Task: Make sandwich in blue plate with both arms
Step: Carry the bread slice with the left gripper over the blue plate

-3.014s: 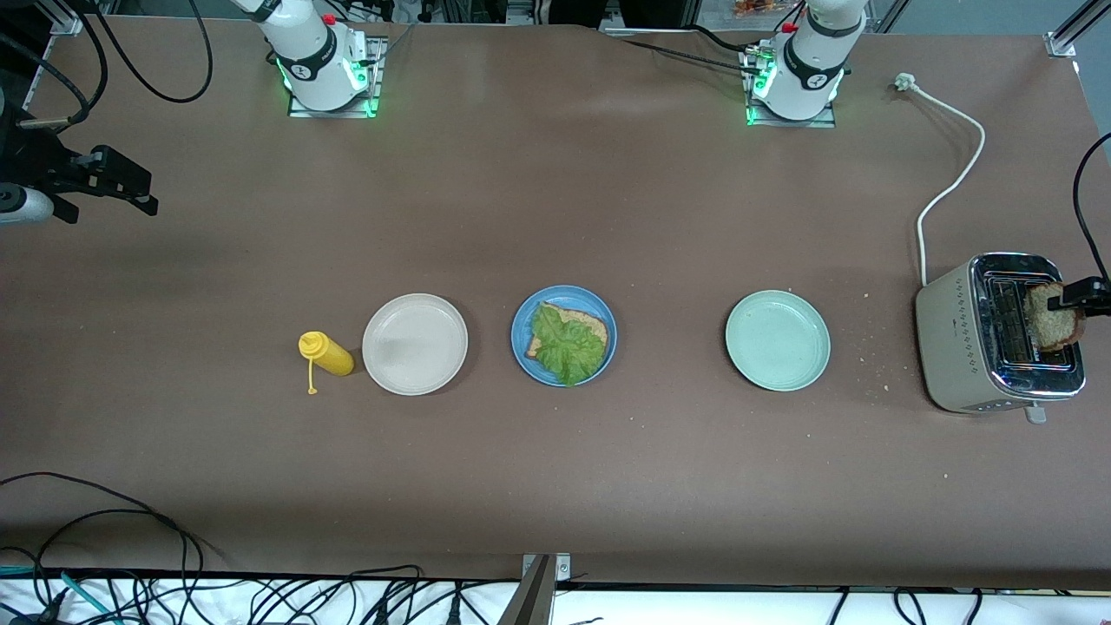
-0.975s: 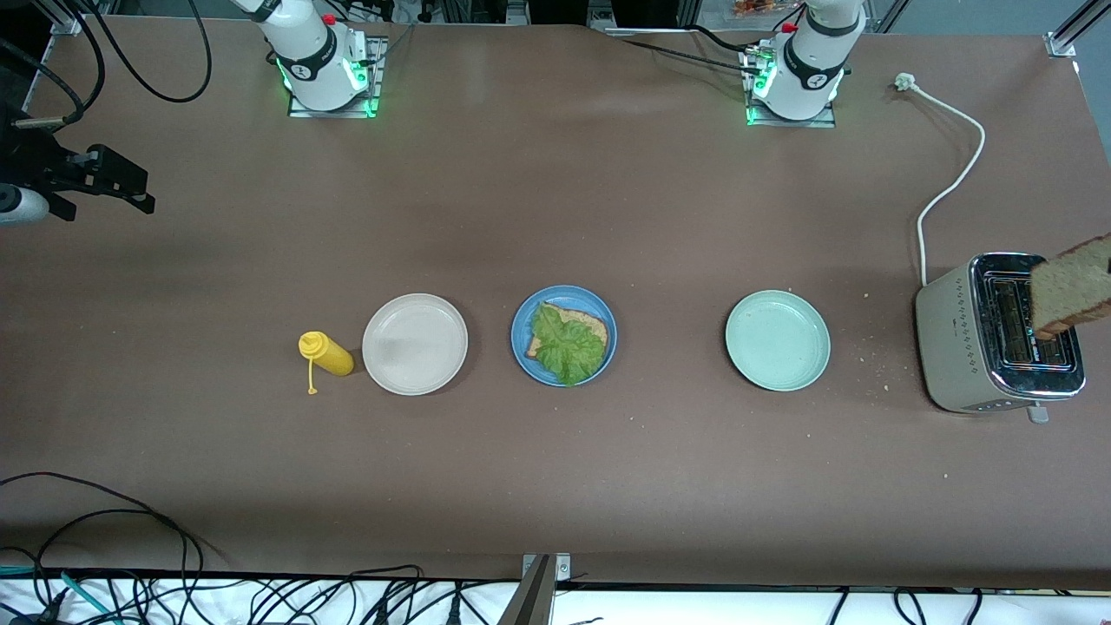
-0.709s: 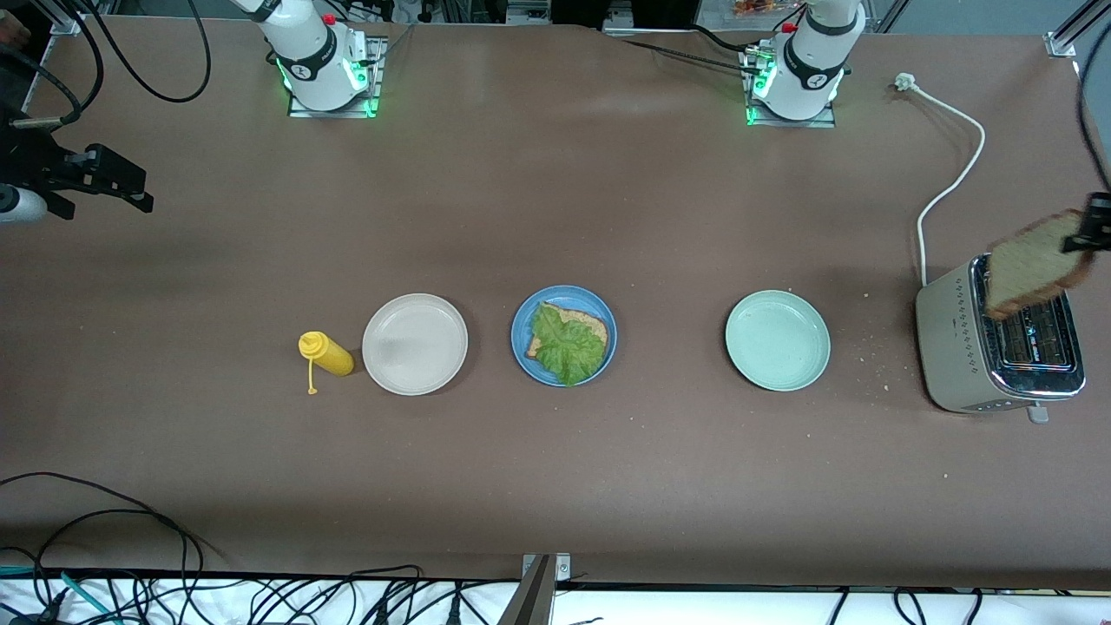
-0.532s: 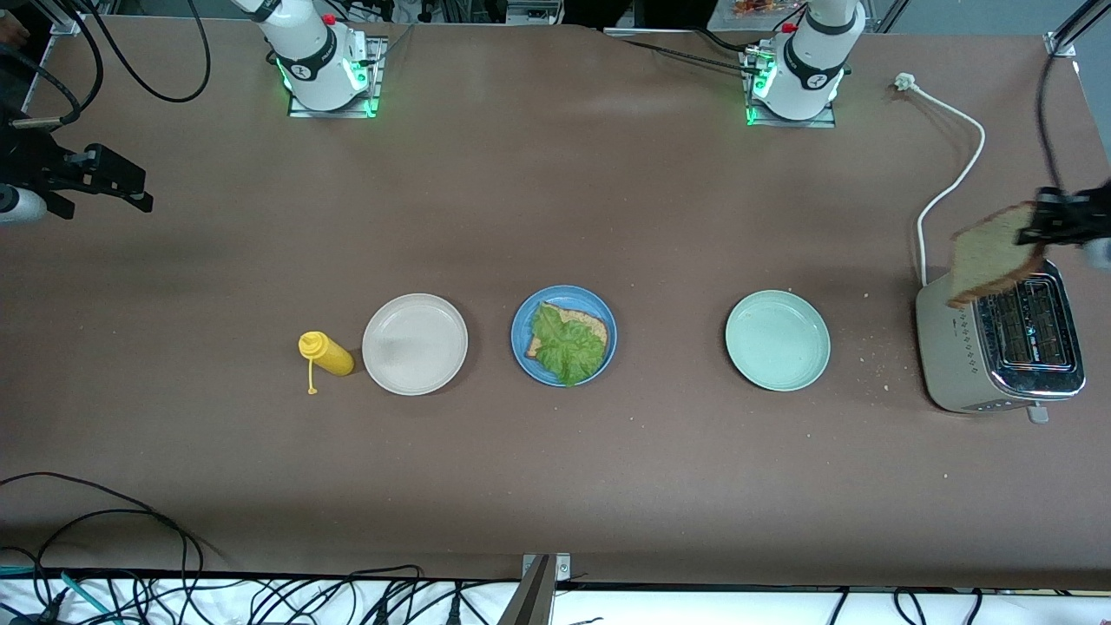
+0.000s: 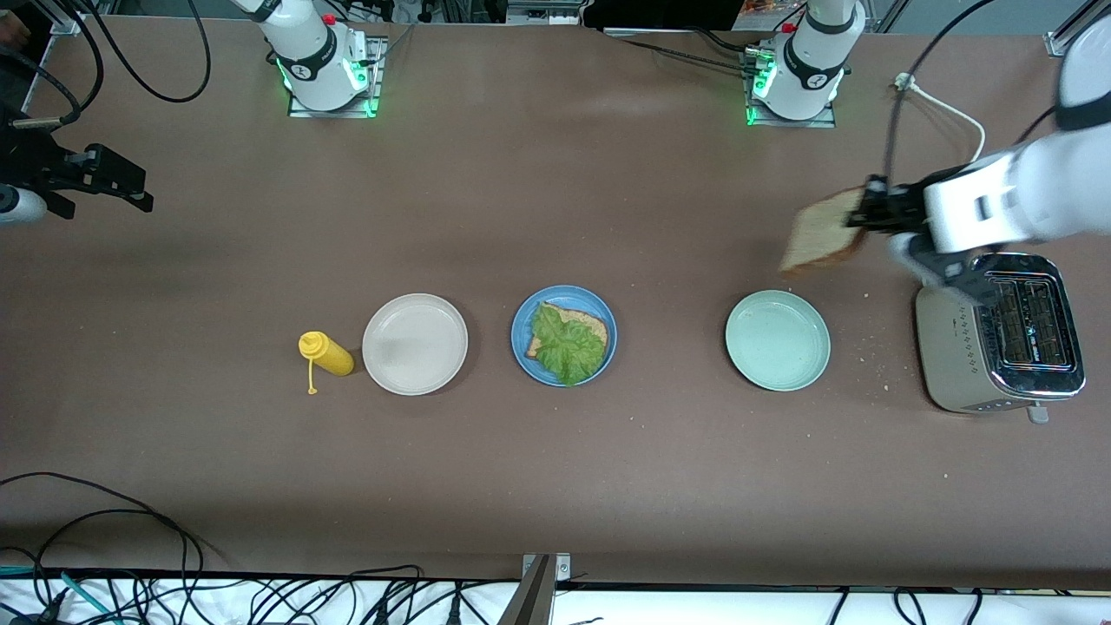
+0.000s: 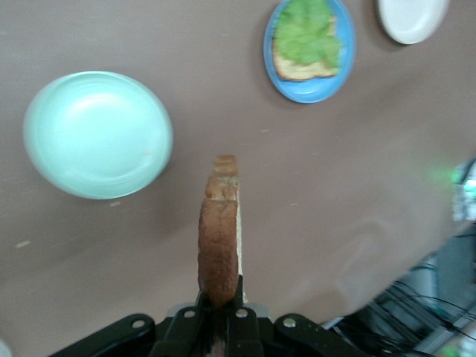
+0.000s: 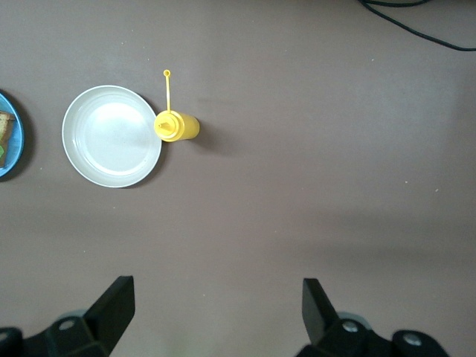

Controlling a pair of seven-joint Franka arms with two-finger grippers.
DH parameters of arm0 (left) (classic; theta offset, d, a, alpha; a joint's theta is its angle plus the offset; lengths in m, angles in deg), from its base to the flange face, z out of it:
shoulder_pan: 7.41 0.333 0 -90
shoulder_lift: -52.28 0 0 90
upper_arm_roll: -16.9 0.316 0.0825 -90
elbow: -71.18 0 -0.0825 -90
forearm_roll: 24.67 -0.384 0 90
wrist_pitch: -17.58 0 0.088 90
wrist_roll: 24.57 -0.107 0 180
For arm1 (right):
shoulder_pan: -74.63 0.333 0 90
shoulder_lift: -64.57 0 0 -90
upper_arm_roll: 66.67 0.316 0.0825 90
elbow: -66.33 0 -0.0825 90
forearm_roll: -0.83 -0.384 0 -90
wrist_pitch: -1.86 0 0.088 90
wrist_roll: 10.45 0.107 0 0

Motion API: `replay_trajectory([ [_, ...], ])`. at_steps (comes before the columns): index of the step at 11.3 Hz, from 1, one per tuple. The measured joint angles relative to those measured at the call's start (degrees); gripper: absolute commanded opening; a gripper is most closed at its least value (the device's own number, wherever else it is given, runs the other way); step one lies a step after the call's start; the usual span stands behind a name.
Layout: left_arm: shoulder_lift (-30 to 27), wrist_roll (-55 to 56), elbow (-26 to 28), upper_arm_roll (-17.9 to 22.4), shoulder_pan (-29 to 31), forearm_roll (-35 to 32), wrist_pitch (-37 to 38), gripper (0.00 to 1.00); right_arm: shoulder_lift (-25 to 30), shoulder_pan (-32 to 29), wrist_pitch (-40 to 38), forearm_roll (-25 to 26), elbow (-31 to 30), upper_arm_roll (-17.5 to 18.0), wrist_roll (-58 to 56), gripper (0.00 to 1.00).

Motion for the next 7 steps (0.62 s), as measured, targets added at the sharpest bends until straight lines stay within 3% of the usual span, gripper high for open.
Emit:
replay_trajectory([
  [4, 11.4, -0.2, 0.2, -0.1, -2.0, 11.9, -7.0, 0.0, -0.1, 0.0, -0.1, 0.0, 0.1, 0.0, 0.0, 1.0],
  [7, 18.0, -0.1, 0.2, -0.4, -8.6, 18.5, -16.3, 0.0, -0.2, 0.0, -0.1, -0.1, 0.1, 0.0, 0.0, 1.0],
])
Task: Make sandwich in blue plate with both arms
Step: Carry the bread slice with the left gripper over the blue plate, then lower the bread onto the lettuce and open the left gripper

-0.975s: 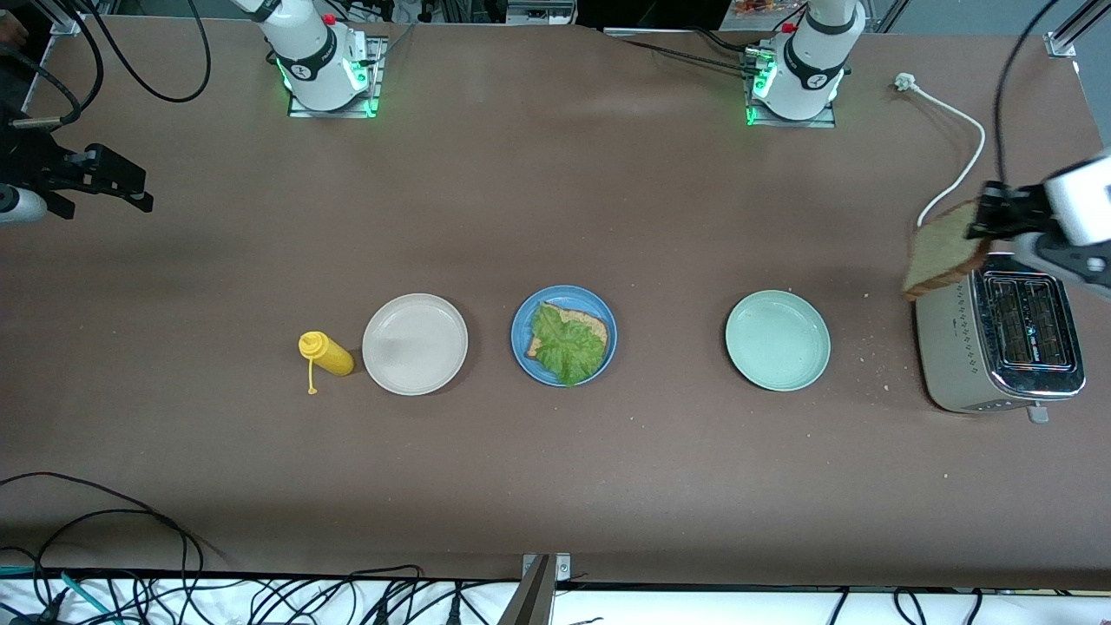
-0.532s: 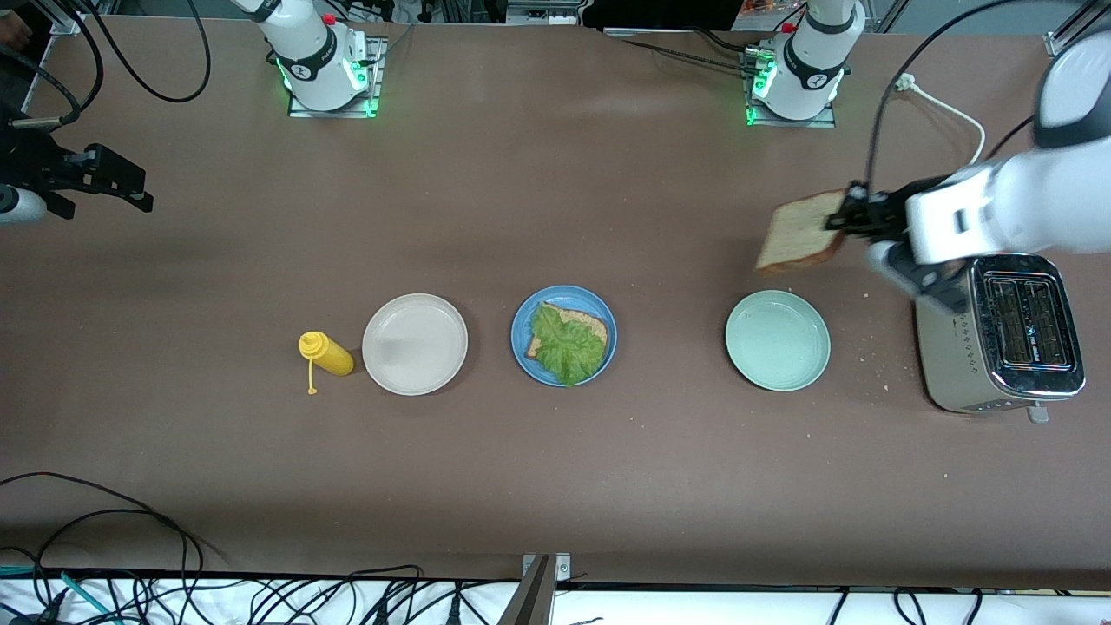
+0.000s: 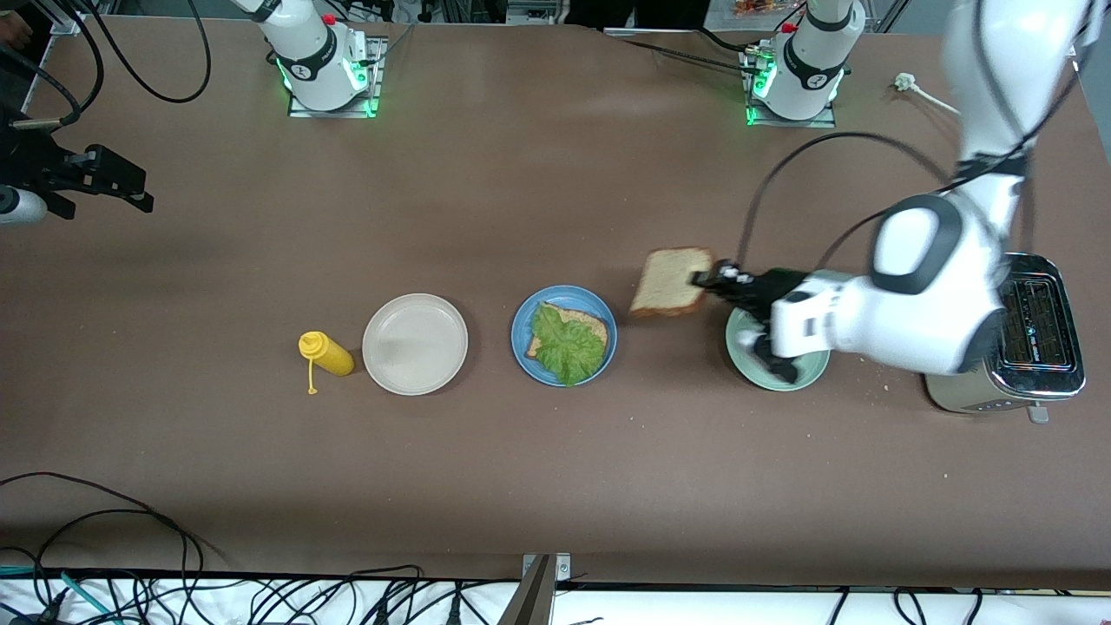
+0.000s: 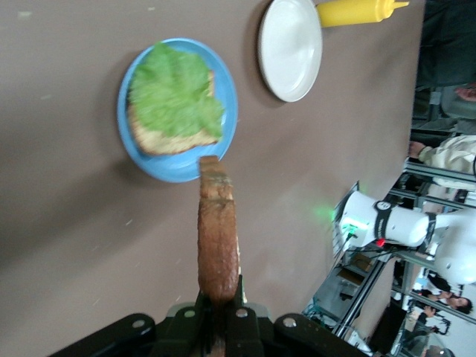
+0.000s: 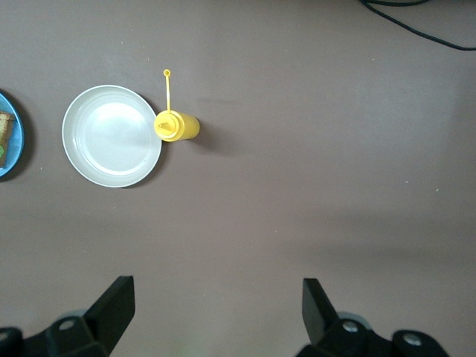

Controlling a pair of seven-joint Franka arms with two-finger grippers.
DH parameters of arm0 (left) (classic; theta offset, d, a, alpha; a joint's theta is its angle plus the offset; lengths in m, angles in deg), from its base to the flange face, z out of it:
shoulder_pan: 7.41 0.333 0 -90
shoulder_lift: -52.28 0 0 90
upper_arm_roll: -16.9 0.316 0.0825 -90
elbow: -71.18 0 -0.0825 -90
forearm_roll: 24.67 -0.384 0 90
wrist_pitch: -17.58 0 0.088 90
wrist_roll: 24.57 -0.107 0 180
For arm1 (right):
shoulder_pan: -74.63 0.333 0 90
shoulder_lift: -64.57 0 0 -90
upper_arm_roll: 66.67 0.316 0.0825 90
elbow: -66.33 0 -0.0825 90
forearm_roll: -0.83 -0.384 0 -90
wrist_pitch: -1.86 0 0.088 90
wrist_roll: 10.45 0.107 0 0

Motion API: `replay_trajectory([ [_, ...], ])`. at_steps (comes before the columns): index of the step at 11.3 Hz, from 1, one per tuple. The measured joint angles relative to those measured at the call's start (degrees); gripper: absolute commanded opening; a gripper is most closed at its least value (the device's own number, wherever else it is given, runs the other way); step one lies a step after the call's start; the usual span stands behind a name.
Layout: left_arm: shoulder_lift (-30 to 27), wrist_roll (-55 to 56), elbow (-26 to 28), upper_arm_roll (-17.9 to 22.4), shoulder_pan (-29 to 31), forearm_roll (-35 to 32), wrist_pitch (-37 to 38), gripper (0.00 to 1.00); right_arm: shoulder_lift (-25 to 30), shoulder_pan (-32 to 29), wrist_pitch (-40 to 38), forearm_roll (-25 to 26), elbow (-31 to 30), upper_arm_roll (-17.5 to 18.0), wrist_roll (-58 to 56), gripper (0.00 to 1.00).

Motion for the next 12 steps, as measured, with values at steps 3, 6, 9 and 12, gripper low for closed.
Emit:
replay_trajectory([
  [3, 4.9, 0.0, 0.0, 0.0, -5.6, 5.2, -9.8, 0.0, -0.1, 0.0, 0.0, 0.0, 0.0, -0.1, 0.0, 1.0],
  [6, 7.2, 0.1, 0.0, 0.0, -8.7, 9.3, -16.4, 0.0, -0.1, -0.1, 0.0, 0.0, 0.0, -0.2, 0.0, 1.0],
  [9, 8.9, 0.1, -0.1, 0.2, -8.6, 12.4, -16.9, 0.0, -0.2, -0.1, 0.0, 0.0, 0.0, -0.2, 0.0, 1.0],
  [12, 12.4, -4.1, -0.1, 0.3, -8.7, 17.2, -19.2, 0.0, -0.3, -0.1, -0.1, 0.0, 0.0, -0.2, 0.0, 1.0],
])
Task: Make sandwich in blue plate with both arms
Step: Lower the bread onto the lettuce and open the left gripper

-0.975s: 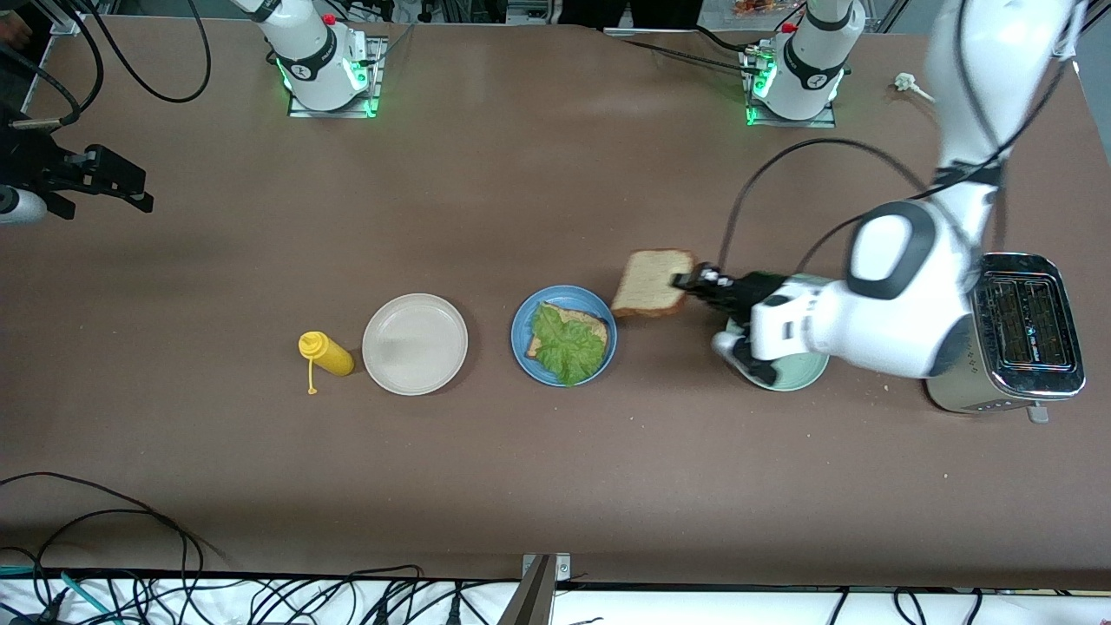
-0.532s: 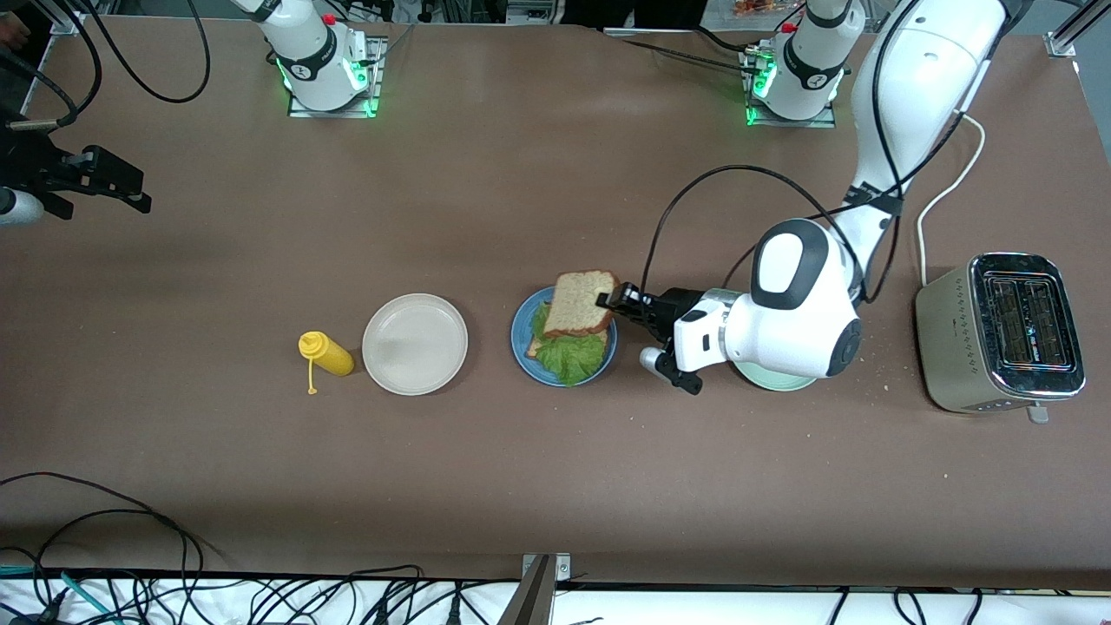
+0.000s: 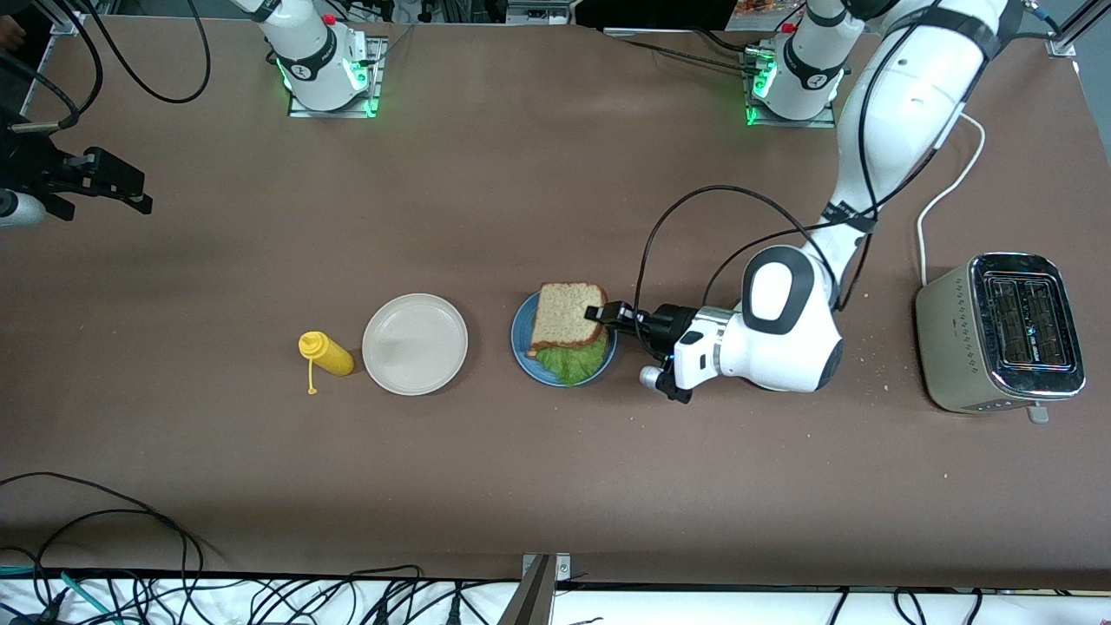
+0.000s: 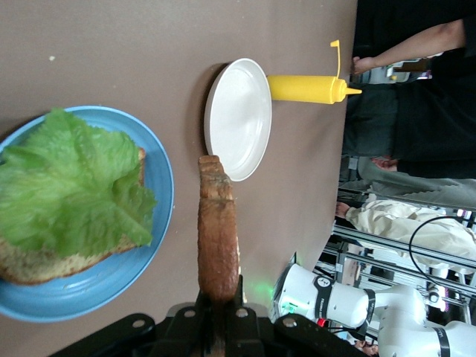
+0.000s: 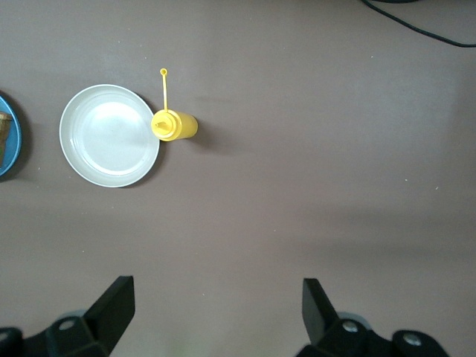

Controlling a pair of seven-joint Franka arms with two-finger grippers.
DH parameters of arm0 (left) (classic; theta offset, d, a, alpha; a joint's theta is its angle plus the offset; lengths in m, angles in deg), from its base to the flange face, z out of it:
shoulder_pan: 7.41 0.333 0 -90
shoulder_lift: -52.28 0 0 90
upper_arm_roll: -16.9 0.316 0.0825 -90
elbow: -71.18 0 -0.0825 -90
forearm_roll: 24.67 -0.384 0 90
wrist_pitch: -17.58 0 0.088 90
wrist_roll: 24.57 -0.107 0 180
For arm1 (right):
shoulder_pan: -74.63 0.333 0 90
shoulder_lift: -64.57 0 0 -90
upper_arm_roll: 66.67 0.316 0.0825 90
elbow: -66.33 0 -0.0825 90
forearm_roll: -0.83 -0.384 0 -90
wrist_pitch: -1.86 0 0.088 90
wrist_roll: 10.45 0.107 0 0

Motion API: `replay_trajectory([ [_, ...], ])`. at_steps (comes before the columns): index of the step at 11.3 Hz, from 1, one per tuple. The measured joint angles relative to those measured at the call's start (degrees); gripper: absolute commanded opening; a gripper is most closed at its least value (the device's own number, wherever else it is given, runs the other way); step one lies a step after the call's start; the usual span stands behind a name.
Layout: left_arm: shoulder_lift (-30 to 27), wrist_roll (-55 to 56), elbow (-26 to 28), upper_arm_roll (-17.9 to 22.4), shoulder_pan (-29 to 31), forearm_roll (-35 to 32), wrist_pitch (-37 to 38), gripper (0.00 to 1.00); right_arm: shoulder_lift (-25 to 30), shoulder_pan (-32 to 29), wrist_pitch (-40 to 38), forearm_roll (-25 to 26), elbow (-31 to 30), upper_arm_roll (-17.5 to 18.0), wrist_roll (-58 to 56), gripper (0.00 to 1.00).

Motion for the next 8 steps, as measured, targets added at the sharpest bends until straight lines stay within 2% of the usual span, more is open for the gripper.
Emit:
replay_trajectory([
  [2, 2.4, -4.5, 0.0, -0.1, -1.2, 4.9, -1.8, 0.0, 0.0, 0.0, 0.0, 0.0, 0.0, 0.0, 0.0, 1.0],
  [4, 4.7, -7.4, 0.1, -0.1, -2.7, 6.1, -4.3, 0.0, 0.0, 0.0, 0.0, 0.0, 0.0, 0.0, 0.0, 1.0],
  [5, 5.8, -8.5, 0.3, -0.1, -3.1, 6.1, -5.2, 0.05, 0.0, 0.0, -0.1, 0.0, 0.0, 0.0, 0.0, 1.0],
  [6, 6.6, -9.7, 0.7, 0.0, -3.0, 6.1, -5.6, 0.37, 0.0, 0.0, -0.2, 0.0, 0.0, 0.0, 0.0, 1.0],
  [7, 7.1, -11.1, 1.0, 0.4, -2.9, 6.1, -5.7, 0.99, 0.0, 0.0, -0.2, 0.0, 0.0, 0.0, 0.0, 1.0],
  [8, 7.3, -12.4, 1.3, 1.0, -2.9, 6.1, -5.7, 1.0, 0.0, 0.0, -0.3, 0.0, 0.0, 0.0, 0.0, 1.0],
])
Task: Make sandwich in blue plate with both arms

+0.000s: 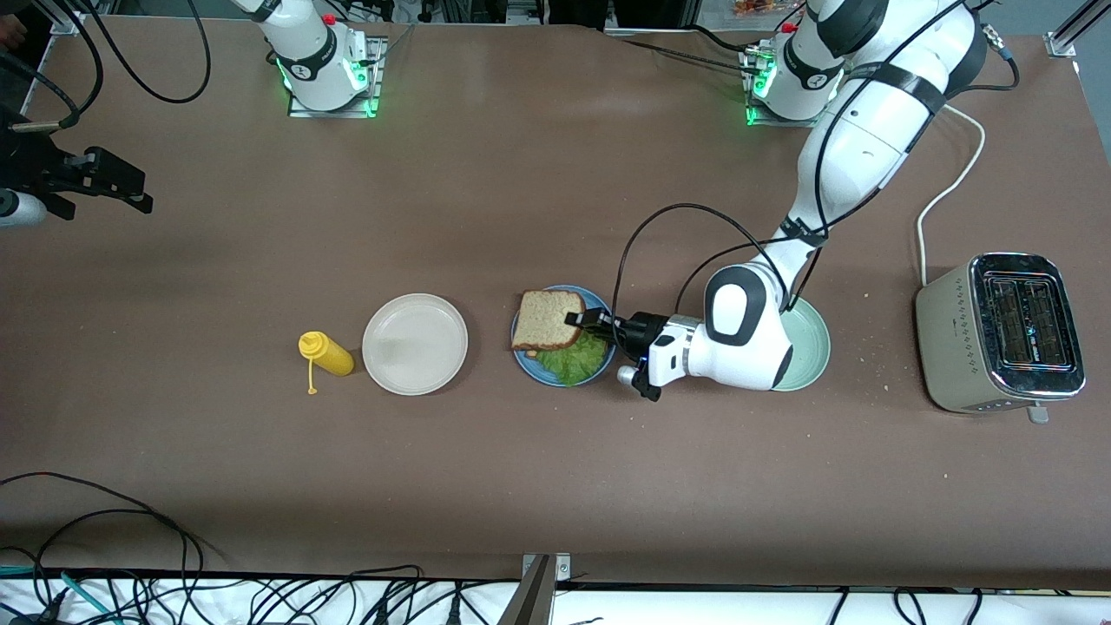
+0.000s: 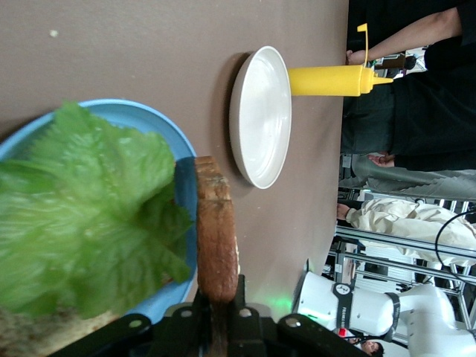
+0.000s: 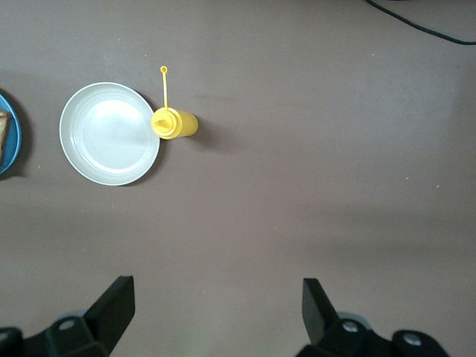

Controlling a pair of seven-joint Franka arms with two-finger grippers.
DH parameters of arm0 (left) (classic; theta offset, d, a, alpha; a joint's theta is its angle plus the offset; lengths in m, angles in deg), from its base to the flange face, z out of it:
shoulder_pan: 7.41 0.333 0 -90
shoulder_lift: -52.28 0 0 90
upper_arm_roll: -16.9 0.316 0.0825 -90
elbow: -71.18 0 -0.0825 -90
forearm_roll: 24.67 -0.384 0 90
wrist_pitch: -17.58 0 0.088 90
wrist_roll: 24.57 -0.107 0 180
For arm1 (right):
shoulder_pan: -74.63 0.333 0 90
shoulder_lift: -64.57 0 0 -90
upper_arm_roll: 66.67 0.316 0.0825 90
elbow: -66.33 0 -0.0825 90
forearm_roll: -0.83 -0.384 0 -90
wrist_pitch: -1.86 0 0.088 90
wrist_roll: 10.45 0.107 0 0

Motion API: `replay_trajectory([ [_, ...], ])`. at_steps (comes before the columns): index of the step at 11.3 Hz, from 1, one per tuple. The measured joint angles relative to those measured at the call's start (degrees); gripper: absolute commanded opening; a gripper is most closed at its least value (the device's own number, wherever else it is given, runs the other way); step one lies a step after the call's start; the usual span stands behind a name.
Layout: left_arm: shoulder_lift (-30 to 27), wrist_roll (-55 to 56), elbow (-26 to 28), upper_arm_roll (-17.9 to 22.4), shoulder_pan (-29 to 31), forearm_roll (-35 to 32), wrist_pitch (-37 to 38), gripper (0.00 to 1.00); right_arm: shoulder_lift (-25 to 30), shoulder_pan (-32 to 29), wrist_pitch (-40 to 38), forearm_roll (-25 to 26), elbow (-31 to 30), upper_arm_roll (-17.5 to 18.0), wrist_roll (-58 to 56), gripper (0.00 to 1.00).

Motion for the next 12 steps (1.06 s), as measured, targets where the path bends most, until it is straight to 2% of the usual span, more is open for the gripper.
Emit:
replay_trajectory([
  [3, 0.2, -1.3, 0.2, 2.1, 0.0, 0.0, 0.0, 1.0, 0.0, 0.0, -0.1, 0.0, 0.0, 0.0, 0.0, 1.0],
  [5, 0.1, -1.5, 0.0, 3.1, 0.2, -3.2, 0.0, 1.0, 0.0, 0.0, -0.1, 0.0, 0.0, 0.0, 0.0, 1.0],
  [9, -3.4, 1.8, -0.7, 3.2, 1.6, -13.8, 0.6, 1.0, 0.0, 0.0, -0.3, 0.0, 0.0, 0.0, 0.0, 1.0],
  [12, -10.0, 12.0, -1.6, 3.4, 2.4, -26.9, 5.1, 1.0, 0.0, 0.0, -0.5, 0.0, 0.0, 0.0, 0.0, 1.0],
])
